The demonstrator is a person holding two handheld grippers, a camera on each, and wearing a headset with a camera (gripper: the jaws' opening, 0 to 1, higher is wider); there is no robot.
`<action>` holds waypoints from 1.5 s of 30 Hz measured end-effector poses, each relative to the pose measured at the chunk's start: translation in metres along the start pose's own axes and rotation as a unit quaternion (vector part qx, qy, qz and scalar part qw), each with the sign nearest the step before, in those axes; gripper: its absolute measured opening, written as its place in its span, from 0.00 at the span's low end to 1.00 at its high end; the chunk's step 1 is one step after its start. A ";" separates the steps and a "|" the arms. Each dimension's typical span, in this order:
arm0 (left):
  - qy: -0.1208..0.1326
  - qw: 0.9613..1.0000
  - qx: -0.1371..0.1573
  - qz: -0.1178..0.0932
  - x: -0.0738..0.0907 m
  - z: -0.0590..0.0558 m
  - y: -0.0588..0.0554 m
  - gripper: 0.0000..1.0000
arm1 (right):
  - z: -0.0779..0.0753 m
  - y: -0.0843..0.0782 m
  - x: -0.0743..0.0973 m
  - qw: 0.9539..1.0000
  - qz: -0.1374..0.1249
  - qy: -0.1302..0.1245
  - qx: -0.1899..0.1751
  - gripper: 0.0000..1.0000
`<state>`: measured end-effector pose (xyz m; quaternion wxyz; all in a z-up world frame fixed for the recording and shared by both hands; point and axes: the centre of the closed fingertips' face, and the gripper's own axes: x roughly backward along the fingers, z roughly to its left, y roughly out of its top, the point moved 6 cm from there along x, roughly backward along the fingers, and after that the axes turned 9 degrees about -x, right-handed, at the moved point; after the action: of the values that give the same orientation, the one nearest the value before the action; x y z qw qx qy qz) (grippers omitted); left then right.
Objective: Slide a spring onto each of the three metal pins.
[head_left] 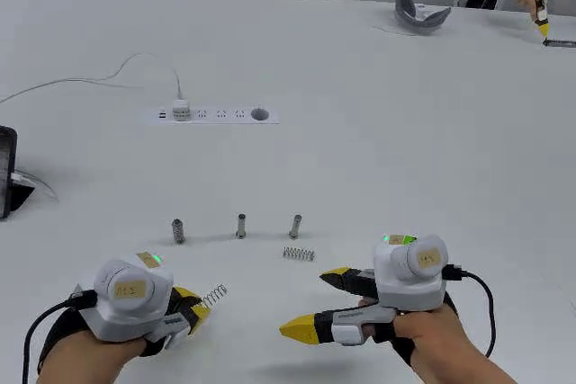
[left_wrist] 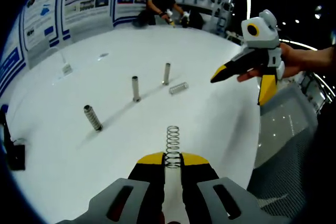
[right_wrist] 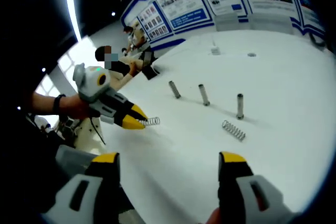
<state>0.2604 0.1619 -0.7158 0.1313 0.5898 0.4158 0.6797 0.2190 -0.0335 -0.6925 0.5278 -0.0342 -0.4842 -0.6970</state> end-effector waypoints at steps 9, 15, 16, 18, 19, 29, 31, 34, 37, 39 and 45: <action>0.000 1.000 -0.006 -0.015 0.011 -0.007 0.009 0.10 | 0.012 0.008 -0.009 1.000 -0.010 0.027 -0.003 0.73; -0.002 1.000 -0.016 -0.023 0.016 -0.011 0.018 0.10 | 0.019 0.012 -0.016 0.999 -0.011 0.039 -0.005 0.71; -0.002 1.000 -0.016 -0.024 0.016 -0.012 0.018 0.10 | 0.020 0.013 -0.017 0.999 -0.013 0.041 -0.007 0.69; -0.003 0.999 -0.018 -0.027 0.017 -0.014 0.020 0.10 | 0.021 0.014 -0.018 0.999 -0.017 0.045 -0.010 0.68; -0.003 0.999 -0.018 -0.028 0.017 -0.015 0.021 0.10 | 0.022 0.015 -0.019 0.999 -0.018 0.047 -0.012 0.67; -0.019 0.999 -0.031 -0.036 0.016 -0.030 0.032 0.10 | 0.030 0.019 -0.025 0.997 -0.029 0.067 -0.030 0.62; -0.022 0.998 -0.034 -0.039 0.015 -0.033 0.035 0.10 | 0.030 0.020 -0.026 0.996 -0.030 0.071 -0.036 0.60; -0.025 0.998 -0.038 -0.041 0.012 -0.035 0.039 0.10 | 0.032 0.021 -0.027 0.995 -0.033 0.082 -0.046 0.54; -0.029 0.998 -0.041 -0.043 0.011 -0.037 0.042 0.10 | 0.035 0.022 -0.028 0.994 -0.036 0.094 -0.053 0.46; -0.031 0.997 -0.045 -0.046 0.010 -0.038 0.045 0.10 | 0.036 0.023 -0.028 0.993 -0.036 0.101 -0.058 0.42; -0.036 0.997 -0.055 -0.045 0.006 -0.038 0.049 0.10 | 0.039 0.025 -0.026 0.990 -0.044 0.113 -0.065 0.31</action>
<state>0.2396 0.1202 -0.6745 0.2089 0.5863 0.3992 0.6732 0.2319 0.0131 -0.6709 0.5444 0.0324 -0.3765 -0.7489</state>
